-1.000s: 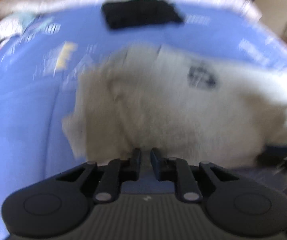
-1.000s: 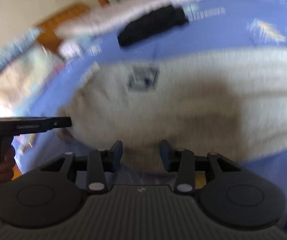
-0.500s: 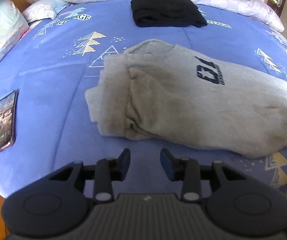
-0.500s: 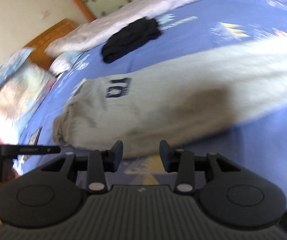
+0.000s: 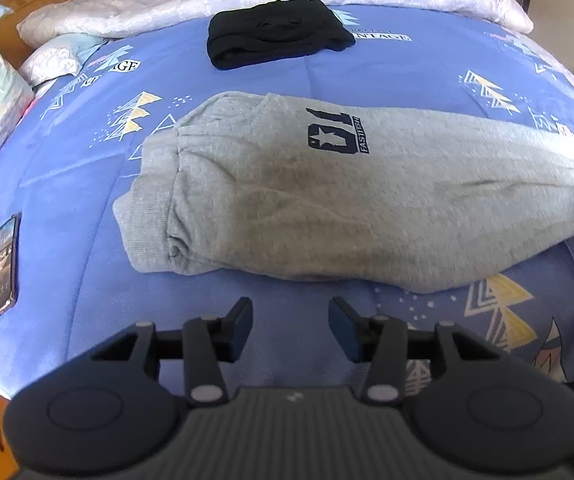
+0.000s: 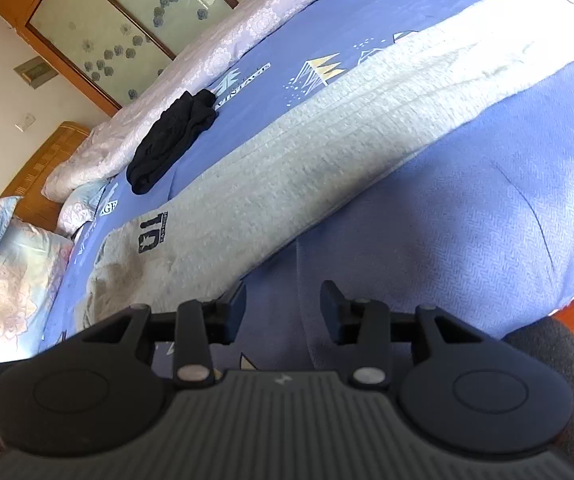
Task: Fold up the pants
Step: 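Open both grippers and release the folded pants onto the bed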
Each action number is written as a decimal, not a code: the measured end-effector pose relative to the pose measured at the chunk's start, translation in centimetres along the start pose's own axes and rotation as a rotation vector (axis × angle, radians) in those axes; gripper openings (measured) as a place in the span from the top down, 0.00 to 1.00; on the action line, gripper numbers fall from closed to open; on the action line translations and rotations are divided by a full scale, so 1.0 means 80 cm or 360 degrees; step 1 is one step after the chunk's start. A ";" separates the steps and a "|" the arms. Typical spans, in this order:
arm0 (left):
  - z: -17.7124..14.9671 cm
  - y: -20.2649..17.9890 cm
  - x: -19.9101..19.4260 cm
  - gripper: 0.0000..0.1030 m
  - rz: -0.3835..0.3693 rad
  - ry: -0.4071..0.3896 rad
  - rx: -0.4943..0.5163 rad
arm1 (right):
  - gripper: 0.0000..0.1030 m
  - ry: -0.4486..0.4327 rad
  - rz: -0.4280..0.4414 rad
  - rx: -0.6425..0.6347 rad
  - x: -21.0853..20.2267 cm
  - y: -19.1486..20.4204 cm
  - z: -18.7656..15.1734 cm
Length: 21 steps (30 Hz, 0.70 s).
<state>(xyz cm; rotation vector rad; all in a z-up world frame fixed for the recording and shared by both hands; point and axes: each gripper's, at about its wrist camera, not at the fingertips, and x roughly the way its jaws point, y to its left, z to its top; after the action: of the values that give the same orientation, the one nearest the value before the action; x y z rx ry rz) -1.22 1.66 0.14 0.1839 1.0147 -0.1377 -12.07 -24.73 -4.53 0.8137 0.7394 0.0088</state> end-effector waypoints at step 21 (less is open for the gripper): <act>-0.010 -0.021 0.034 0.52 0.0102 0.0130 0.0011 | 0.58 -0.0097 -0.0028 0.0264 -0.012 -0.075 0.011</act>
<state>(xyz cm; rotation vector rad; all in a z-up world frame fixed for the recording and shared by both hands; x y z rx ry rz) -0.76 0.08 -2.74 0.2294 1.0884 -0.0757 -13.83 -29.79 -7.49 0.9611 0.6961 -0.0936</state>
